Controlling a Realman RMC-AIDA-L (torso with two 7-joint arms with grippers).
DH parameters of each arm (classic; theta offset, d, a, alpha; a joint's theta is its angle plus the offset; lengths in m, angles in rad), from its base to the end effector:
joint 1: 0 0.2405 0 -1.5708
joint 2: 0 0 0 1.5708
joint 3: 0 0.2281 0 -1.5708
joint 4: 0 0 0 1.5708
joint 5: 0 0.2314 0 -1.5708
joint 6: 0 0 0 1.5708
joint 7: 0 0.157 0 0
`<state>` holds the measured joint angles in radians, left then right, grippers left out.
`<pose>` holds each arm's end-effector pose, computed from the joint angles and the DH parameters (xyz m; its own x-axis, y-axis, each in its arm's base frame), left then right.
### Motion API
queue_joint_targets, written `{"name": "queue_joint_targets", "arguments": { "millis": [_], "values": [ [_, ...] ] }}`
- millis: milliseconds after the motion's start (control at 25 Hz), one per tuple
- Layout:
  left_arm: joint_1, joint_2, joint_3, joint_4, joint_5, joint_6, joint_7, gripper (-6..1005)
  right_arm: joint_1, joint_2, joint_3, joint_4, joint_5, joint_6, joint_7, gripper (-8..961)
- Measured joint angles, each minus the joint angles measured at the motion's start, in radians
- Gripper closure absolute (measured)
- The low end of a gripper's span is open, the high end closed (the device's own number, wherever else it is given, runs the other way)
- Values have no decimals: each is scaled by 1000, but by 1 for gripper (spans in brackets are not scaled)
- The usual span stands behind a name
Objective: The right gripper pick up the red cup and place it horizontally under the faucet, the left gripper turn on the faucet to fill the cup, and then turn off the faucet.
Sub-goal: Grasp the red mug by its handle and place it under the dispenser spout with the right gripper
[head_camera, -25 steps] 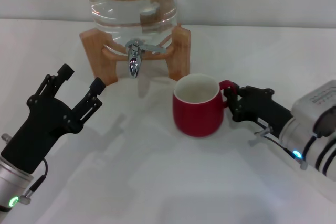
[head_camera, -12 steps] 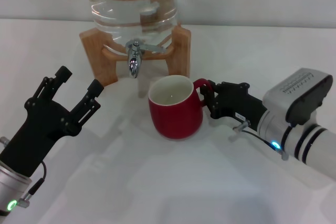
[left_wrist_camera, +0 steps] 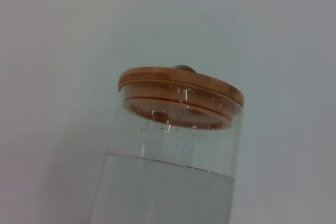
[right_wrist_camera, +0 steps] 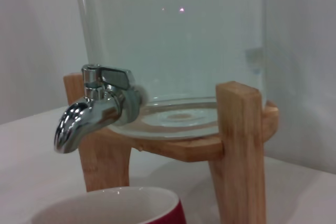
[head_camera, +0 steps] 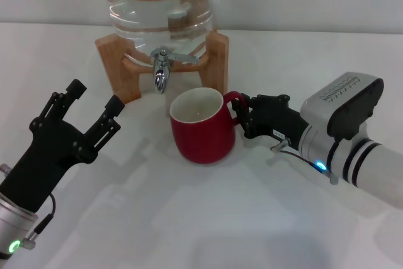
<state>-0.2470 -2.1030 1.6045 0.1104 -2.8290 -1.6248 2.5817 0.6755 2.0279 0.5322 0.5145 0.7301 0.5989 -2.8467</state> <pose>-0.2936 0.2505 -0.0259 0.4693 -0.0736 0.8800 0.7096 -0.5617 -0.4254 0.1913 0.3713 -0.1395 0.7838 -0.2441 -0.5710 -0.5674 -0.6550 -0.4989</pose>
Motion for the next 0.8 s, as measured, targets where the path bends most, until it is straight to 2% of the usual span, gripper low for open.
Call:
{"name": "queue_joint_targets", "arguments": {
  "millis": [800],
  "values": [
    [0,0,0,3,-1,3,0,139,38,0,-17,33,-1,-46,3,836]
  ]
}}
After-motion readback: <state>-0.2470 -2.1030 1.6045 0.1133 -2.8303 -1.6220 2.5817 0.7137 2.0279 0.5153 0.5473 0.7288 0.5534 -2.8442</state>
